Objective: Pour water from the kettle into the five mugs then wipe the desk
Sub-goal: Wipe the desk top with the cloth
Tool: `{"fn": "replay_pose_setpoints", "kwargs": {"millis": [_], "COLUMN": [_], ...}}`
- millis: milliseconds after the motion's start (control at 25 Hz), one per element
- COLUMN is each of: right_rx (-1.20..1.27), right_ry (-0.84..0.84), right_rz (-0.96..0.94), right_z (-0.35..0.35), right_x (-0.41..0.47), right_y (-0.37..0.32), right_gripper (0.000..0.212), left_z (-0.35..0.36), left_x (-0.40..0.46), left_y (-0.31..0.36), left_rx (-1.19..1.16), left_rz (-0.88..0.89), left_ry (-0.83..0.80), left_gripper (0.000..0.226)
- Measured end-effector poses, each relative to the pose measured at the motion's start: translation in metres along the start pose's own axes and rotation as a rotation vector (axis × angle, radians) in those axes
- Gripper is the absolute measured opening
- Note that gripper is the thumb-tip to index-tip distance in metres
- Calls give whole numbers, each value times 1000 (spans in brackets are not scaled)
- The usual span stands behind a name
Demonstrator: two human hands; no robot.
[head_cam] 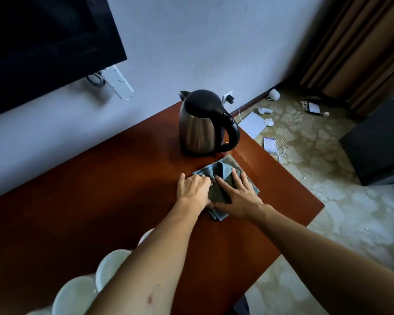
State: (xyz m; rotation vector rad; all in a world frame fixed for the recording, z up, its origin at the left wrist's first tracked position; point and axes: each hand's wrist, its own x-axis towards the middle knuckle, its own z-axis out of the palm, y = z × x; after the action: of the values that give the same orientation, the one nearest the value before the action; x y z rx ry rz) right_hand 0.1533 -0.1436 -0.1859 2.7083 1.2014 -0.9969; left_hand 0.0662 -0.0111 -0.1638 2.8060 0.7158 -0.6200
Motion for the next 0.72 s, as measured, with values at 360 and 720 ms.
{"fn": "replay_pose_setpoints", "kwargs": {"millis": [360, 720], "right_rx": [-145, -348], "right_ry": [-35, -167], "right_rz": [-152, -356], "right_z": [24, 99], "right_x": [16, 22], "right_y": [-149, -397], "right_gripper": [96, 102], "left_z": [16, 77], "left_x": [-63, -206], "left_y": [-141, -348], "left_rx": [-98, -348], "left_rz": [-153, -481], "left_ry": [-37, 21], "left_gripper": [50, 74]}}
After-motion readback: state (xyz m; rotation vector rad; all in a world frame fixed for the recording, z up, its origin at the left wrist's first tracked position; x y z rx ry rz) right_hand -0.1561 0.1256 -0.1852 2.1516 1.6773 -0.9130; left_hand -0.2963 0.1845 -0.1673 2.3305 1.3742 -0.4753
